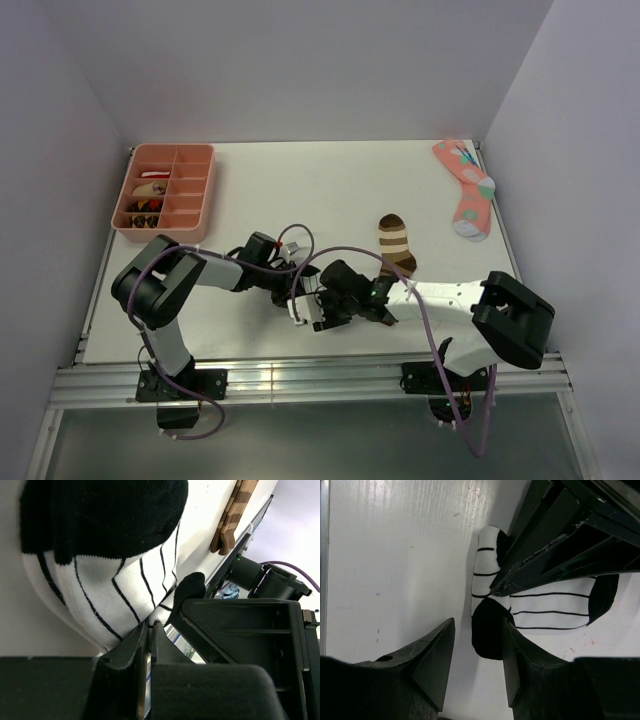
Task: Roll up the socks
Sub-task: Roll the sock at the center of the board.
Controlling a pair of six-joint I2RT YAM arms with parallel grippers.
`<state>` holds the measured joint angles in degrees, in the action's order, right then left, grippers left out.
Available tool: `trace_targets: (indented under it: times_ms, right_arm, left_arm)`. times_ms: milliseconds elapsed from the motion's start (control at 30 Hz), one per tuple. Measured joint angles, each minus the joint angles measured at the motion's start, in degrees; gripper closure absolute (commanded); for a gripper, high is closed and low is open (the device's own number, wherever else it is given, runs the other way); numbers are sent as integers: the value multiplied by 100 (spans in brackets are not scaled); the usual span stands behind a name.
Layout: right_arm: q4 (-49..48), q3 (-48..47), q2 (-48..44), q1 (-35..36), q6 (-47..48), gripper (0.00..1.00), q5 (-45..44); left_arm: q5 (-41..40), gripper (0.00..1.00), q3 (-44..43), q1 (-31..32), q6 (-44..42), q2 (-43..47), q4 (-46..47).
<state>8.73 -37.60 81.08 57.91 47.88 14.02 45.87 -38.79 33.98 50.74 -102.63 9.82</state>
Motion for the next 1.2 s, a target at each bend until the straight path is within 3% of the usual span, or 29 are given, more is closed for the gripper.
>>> trace_targets:
  times_ms: [867, 1200]
  right_arm:
    - [-369, -264, 503, 634, -334, 53, -592]
    - [-973, -304, 813, 726, -684, 76, -691]
  left_arm:
    - [131, 100, 422, -380, -63, 417, -503]
    - [136, 100, 660, -717, -138, 695, -817]
